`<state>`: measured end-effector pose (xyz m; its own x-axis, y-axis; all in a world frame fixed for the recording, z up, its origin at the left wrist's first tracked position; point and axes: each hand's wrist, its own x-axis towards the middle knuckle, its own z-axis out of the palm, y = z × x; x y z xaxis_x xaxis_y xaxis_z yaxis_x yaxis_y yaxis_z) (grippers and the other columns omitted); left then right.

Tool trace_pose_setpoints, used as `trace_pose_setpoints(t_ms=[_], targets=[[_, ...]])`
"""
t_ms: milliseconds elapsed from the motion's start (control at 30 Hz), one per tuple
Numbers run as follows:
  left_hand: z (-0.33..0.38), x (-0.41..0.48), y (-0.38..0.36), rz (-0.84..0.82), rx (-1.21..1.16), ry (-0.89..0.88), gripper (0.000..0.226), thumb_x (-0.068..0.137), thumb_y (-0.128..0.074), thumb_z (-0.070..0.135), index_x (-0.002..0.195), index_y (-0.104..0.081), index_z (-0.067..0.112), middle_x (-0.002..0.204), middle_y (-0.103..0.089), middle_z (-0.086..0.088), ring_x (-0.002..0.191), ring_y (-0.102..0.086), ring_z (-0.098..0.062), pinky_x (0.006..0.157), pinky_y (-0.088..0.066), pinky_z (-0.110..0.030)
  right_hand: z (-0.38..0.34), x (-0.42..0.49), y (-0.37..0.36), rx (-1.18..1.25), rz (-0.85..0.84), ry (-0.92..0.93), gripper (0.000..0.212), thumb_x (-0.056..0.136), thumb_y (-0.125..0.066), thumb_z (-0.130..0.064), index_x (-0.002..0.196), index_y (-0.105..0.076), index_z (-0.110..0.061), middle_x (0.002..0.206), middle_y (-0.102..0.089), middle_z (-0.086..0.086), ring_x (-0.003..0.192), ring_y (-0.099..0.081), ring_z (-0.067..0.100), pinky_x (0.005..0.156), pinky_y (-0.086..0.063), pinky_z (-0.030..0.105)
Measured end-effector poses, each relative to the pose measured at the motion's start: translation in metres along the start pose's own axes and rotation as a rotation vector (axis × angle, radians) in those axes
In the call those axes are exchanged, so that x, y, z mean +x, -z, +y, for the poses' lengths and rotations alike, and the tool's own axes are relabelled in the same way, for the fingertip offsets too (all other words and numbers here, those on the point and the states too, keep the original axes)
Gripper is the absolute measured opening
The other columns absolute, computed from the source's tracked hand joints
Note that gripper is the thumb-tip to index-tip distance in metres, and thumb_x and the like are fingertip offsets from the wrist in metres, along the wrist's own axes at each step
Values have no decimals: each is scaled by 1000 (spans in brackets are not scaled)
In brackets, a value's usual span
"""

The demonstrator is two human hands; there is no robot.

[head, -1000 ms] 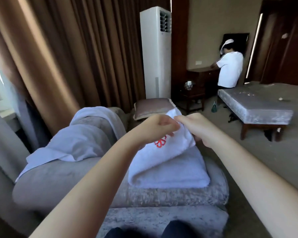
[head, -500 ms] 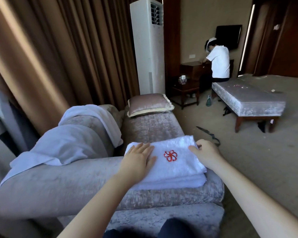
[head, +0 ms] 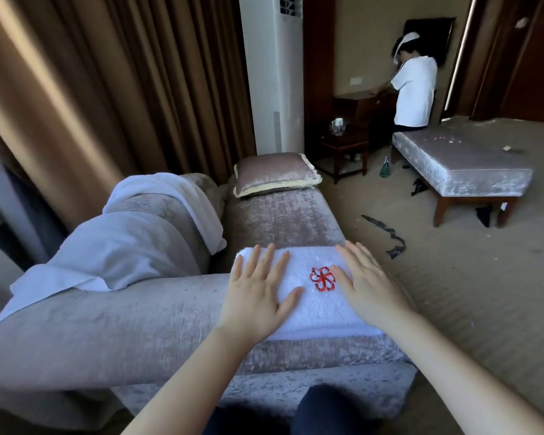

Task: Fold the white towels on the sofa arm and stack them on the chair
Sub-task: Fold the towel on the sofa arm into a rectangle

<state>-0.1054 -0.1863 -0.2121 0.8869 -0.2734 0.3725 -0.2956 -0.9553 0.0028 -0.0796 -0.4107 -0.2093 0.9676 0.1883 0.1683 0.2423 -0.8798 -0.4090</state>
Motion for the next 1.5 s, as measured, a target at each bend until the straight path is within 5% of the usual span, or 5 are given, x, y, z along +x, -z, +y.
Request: trace_pose_setpoints(t_ms=[367, 800, 1133, 1367, 1500], targets=[[49, -7, 16, 310, -108, -452, 28, 88, -58, 44, 99, -61, 18, 97, -59, 1, 86, -53, -21, 76, -39, -34, 60, 30, 53, 490, -6, -10, 33, 92, -57, 2, 110, -65, -25, 108, -69, -3, 100, -63, 11, 90, -50, 23], [78, 1, 15, 310, -17, -554, 2, 82, -61, 17, 81, -60, 16, 76, -54, 2, 66, -48, -19, 62, -41, -31, 44, 50, 47, 648, -81, -29, 22, 90, -51, 11, 93, -71, 2, 94, -68, 29, 74, -61, 21, 66, -51, 31], [86, -2, 14, 212, -113, -599, 5, 89, -61, 17, 90, -56, 17, 82, -55, 3, 71, -48, -19, 66, -41, -31, 57, 45, 31, 190, 381, 64, 13, 90, -57, -14, 90, -64, -25, 79, -64, -5, 68, -56, 18, 62, -47, 34], [-4, 44, 51, 228, -470, 90, 22, 96, -47, 14, 106, -66, 10, 101, -66, -1, 93, -58, -18, 81, -42, -24, 51, 48, 41, 892, 21, -341, 21, 99, -48, -15, 105, -67, -7, 86, -68, 6, 68, -62, 18, 56, -49, 23], [-43, 67, 50, -189, -420, 369, 32, 103, -43, 23, 105, -67, 2, 103, -68, -14, 101, -61, -31, 88, -46, -38, 34, 42, 42, 722, 16, -317, 53, 91, -57, -50, 56, -46, -11, 59, -36, 5, 54, -37, 19, 55, -27, 28]])
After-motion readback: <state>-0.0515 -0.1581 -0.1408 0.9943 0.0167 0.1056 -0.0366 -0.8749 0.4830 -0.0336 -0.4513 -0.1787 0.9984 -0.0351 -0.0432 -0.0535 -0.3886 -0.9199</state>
